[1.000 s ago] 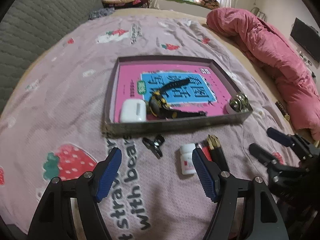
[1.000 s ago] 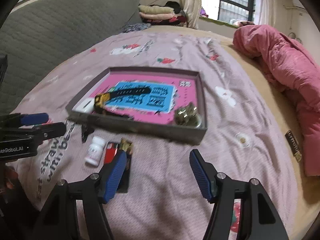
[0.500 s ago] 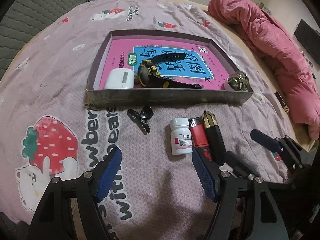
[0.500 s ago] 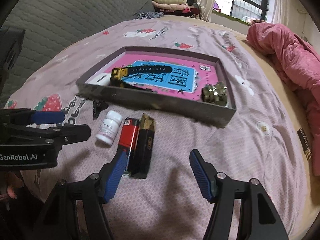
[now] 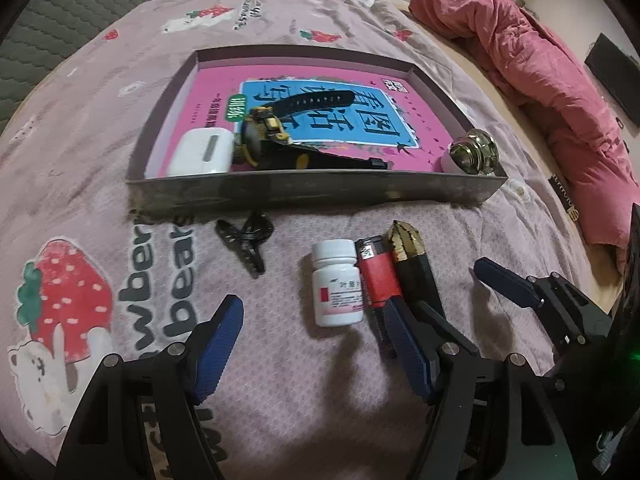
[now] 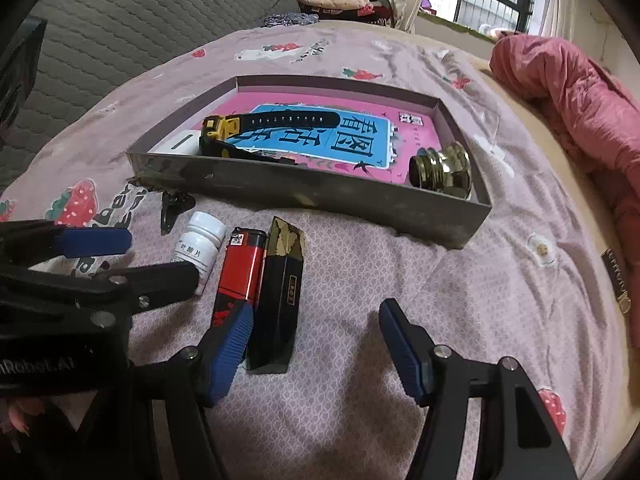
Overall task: Organize rigid objects
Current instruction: 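Reach the left tool to the white pill bottle while the right tool reaches the black gold-tipped pen, then close the right tool on the black pen while the left tool closes on the pill bottle, then lift the pill bottle toward the tray while the right tool carries the pen toward the tray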
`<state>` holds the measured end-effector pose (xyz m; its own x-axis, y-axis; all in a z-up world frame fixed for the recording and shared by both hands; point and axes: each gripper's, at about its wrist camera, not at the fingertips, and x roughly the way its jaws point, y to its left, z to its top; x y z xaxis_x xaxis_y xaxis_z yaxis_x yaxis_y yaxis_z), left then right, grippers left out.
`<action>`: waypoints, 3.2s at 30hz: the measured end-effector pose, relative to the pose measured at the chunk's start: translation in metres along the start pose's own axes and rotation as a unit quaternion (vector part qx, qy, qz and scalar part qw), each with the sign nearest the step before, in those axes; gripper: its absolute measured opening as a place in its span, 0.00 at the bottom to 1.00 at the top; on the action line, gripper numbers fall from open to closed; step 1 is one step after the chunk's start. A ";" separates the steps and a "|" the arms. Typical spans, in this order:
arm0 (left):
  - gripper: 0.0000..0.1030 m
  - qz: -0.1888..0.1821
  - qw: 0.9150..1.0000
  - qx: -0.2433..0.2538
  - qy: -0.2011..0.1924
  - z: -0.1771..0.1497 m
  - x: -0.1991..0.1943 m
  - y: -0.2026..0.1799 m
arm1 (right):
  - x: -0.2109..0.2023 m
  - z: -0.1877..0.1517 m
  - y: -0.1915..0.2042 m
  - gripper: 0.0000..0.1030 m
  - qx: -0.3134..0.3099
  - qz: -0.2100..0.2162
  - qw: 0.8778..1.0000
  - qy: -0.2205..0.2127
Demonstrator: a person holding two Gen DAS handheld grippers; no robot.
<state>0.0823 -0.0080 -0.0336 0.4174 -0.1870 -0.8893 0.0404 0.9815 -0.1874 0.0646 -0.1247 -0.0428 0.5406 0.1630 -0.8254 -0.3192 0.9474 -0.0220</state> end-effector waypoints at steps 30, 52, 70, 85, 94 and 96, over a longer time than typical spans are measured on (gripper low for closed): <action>0.64 -0.013 1.000 -0.011 0.016 0.012 0.022 0.005 | 0.018 0.014 -0.006 0.22 -0.022 0.002 1.000 0.004; 0.26 -0.042 0.998 -0.025 0.028 0.009 0.026 0.013 | 0.014 0.009 -0.017 0.22 0.006 0.023 1.000 0.002; 0.26 -0.025 0.999 -0.007 0.020 0.007 0.026 0.009 | 0.014 0.009 -0.025 0.22 0.034 0.046 0.998 -0.001; 0.26 -0.028 1.000 -0.007 0.008 0.001 0.005 0.014 | 0.001 0.002 -0.027 0.22 0.036 0.056 0.998 -0.003; 0.26 -0.019 1.000 0.003 -0.005 0.001 -0.006 0.011 | -0.008 0.004 -0.024 0.22 0.031 0.056 0.998 -0.009; 0.26 -0.018 1.000 0.003 -0.009 0.002 -0.009 0.012 | -0.011 0.005 -0.025 0.22 0.031 0.055 0.998 -0.012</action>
<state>0.0809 0.0056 -0.0269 0.4319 -0.2209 -0.8745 0.0604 0.9745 -0.2163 0.0704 -0.1485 -0.0309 0.5234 0.2737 -0.8069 -0.3300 0.9382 0.1042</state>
